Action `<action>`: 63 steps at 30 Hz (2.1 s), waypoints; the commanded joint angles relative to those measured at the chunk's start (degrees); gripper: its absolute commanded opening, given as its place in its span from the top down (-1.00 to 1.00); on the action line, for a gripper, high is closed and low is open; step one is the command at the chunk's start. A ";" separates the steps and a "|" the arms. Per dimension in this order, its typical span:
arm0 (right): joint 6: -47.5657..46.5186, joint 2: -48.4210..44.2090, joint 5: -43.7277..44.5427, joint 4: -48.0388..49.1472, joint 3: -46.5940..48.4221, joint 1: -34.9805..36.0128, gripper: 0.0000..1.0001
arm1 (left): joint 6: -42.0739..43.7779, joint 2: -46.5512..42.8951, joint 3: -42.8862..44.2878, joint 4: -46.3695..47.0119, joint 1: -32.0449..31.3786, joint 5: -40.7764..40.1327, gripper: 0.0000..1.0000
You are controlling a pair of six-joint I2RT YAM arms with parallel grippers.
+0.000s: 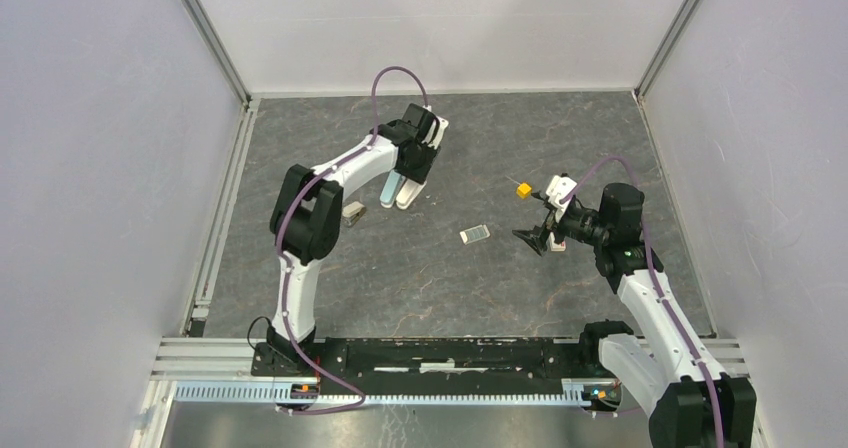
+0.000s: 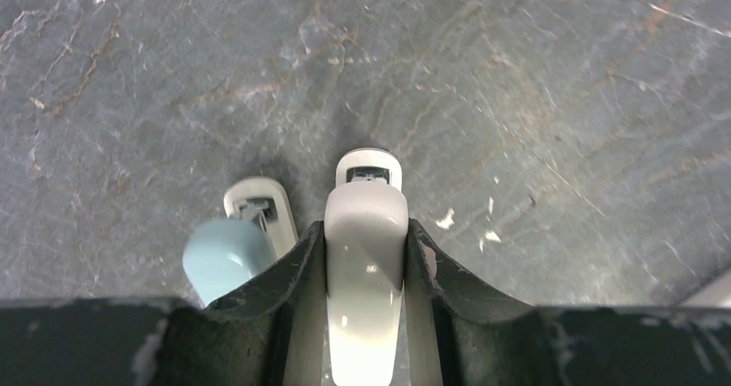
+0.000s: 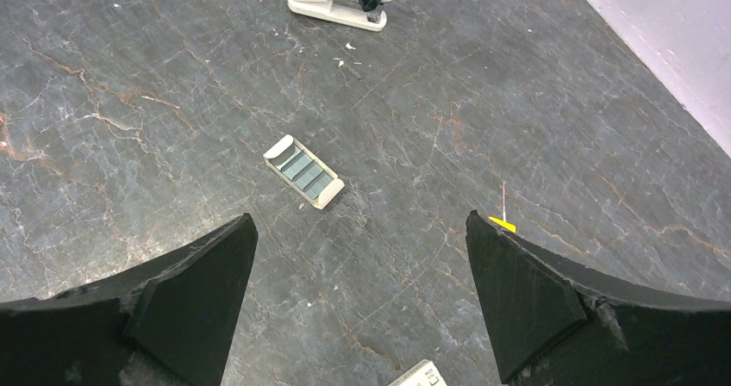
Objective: Unload the staples from the stapler
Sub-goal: Pick up the stapler from the center of the board, then unload the staple at the center of the board.
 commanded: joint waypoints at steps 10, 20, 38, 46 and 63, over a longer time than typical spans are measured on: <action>8.61 3.53 -10.33 8.70 -3.61 2.85 -0.96 | -7.48 -34.32 -35.77 27.94 -2.70 16.00 0.96; 6.86 4.18 -8.93 8.73 -3.94 5.54 -0.96 | -6.13 -48.32 -60.19 49.23 -7.38 15.80 0.96; 4.50 4.67 -10.72 7.99 -3.85 6.65 -0.96 | 0.09 -58.18 -73.29 61.36 -15.03 16.36 0.96; 3.73 4.12 -10.81 7.90 -4.20 6.75 -0.96 | 2.02 -59.55 -73.55 61.37 -17.69 18.07 0.96; -11.32 6.19 -11.92 1.51 -1.66 15.85 -0.97 | 3.18 -60.63 -76.44 66.01 -20.56 20.68 0.96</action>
